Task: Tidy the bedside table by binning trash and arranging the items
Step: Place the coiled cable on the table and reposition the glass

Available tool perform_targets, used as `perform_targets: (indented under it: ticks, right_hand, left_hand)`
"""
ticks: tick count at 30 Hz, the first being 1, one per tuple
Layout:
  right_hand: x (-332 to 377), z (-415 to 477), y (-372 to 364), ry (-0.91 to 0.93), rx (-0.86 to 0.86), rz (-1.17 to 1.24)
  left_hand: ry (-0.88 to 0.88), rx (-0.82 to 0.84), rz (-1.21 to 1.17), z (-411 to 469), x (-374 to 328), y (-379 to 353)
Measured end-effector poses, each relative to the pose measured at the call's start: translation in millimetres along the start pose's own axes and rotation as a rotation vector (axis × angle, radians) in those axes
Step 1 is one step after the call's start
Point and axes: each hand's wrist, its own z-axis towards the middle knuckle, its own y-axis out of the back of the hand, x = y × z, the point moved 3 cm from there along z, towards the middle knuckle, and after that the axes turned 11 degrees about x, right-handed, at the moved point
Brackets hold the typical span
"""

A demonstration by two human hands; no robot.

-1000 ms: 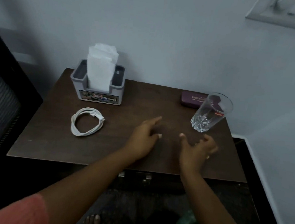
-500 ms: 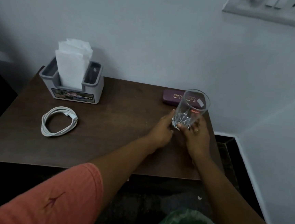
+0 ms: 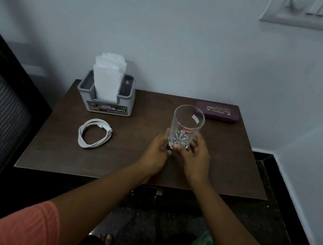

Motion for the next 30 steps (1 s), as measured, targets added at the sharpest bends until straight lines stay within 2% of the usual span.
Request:
perform_targets:
  ticks: [7,10,12,16,19,24,30]
  right_hand:
    - [2.8,-17.5,-33.3,-0.024,0.041,0.027]
    - [3.3,-20.9,-35.0,-0.025,0.089,-0.004]
    - [1.4,-25.4,-26.9,-0.055,0.099,0.001]
    - [-2.4,-21.8,18.4,-0.054,-0.088,-0.079]
    - [-6.7,-1.2,56.2,-0.08,-0.252,-0.116]
    - [-10.7,46.3,97.4,-0.15,-0.388,-0.142]
    - [-11.6,99.0,119.7,-0.175,-0.386,-0.166]
  left_hand:
    - [-0.009,-0.049,-0.132,-25.7,11.2,22.5]
    - [0.032,-0.05,-0.113,-27.5,10.8,30.5]
    - [0.087,-0.111,-0.069,-24.2,10.7,43.0]
    - [0.127,-0.141,0.051,-9.7,-0.4,72.5]
    - [0.17,-0.062,0.152,13.8,-9.4,87.5]
    - [0.202,0.086,0.279,65.0,-33.8,83.7]
    - [0.197,0.253,0.266,125.5,-40.8,67.0]
